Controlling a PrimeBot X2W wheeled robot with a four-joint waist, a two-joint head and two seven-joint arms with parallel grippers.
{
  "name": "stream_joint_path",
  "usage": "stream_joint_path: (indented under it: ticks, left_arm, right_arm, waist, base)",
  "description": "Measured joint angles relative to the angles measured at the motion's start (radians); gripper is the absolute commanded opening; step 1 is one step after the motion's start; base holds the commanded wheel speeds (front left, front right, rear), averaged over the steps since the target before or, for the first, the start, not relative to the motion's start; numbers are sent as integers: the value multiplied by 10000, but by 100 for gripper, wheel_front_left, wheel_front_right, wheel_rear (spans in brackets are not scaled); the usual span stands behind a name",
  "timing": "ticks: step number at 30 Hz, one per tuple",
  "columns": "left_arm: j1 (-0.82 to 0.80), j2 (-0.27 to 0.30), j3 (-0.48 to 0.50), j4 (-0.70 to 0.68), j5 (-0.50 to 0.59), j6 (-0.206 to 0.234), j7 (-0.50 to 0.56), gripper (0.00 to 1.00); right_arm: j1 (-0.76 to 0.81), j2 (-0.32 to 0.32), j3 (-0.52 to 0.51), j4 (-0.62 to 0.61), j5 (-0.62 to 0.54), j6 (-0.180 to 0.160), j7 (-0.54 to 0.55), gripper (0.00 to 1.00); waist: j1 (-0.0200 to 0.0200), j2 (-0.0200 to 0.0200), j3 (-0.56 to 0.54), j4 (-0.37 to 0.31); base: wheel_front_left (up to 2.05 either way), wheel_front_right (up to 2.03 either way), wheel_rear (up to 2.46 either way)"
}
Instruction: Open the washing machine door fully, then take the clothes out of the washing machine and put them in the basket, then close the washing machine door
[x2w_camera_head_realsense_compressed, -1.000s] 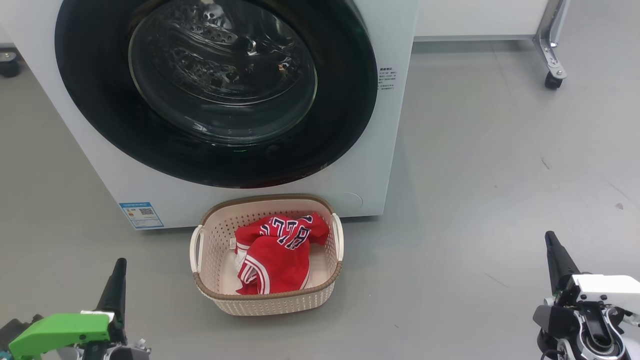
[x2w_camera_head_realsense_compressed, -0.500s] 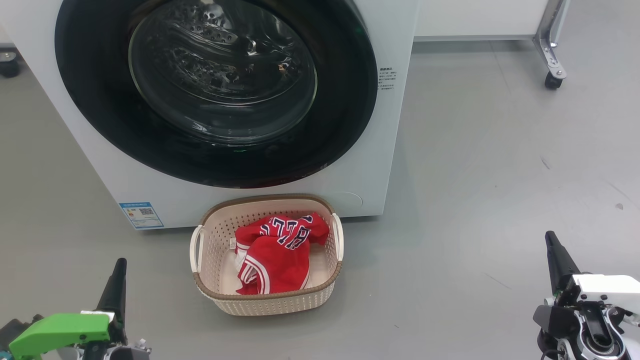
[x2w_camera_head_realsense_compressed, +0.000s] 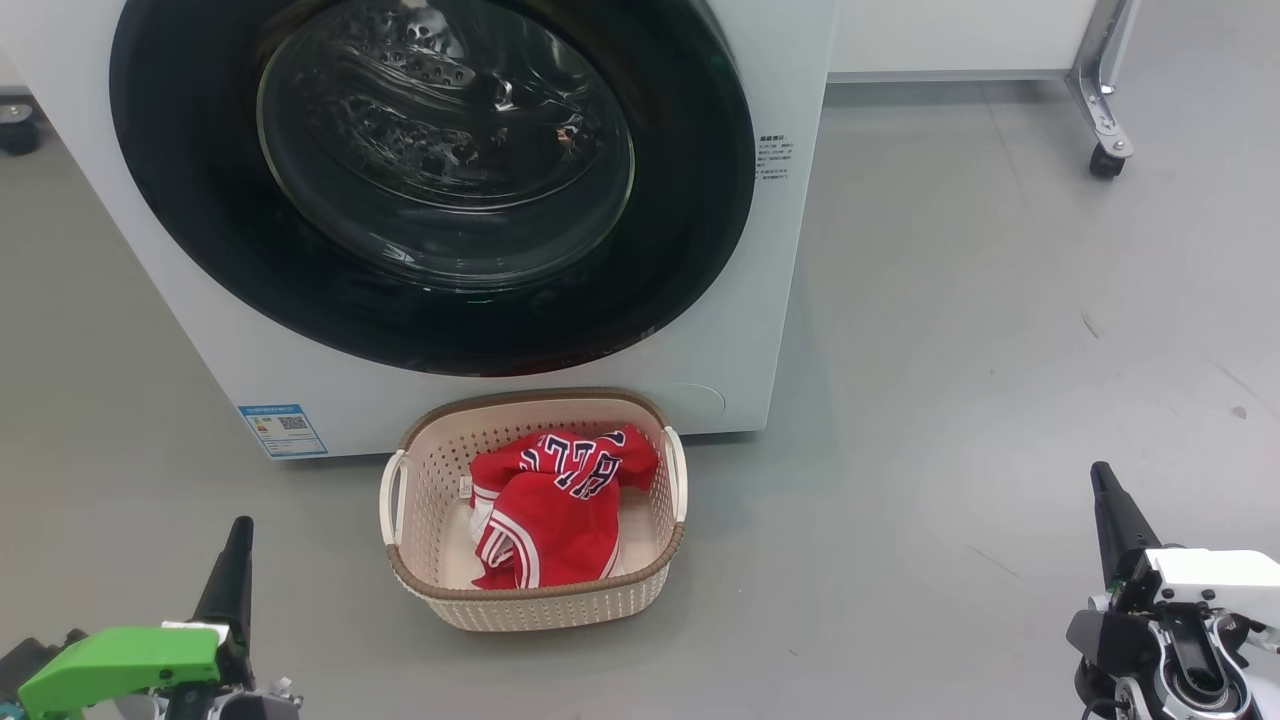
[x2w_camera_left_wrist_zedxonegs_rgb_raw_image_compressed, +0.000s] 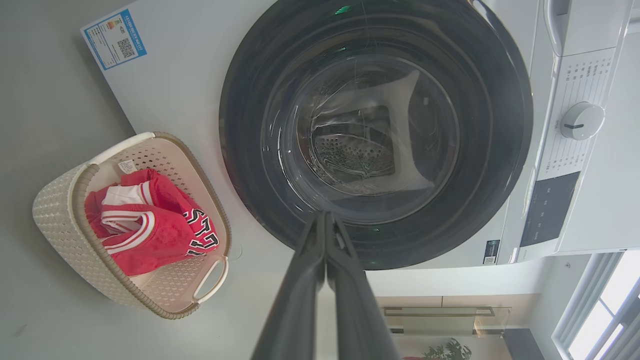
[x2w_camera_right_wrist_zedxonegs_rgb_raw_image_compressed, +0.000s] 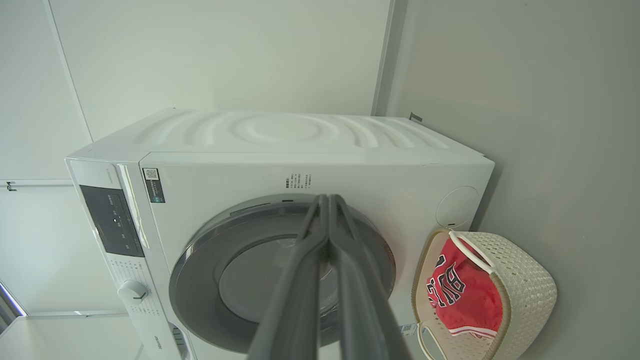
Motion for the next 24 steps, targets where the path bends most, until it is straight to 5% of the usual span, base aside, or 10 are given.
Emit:
stream_joint_path:
  ticks: [24]
  left_arm:
    - [-8,-10,25,4,0,0,0,0]
  right_arm:
    - [0,2,-15,-6,0,0,2,0]
  waist:
    - [0,0,2,0]
  base:
    - [0,0,0]
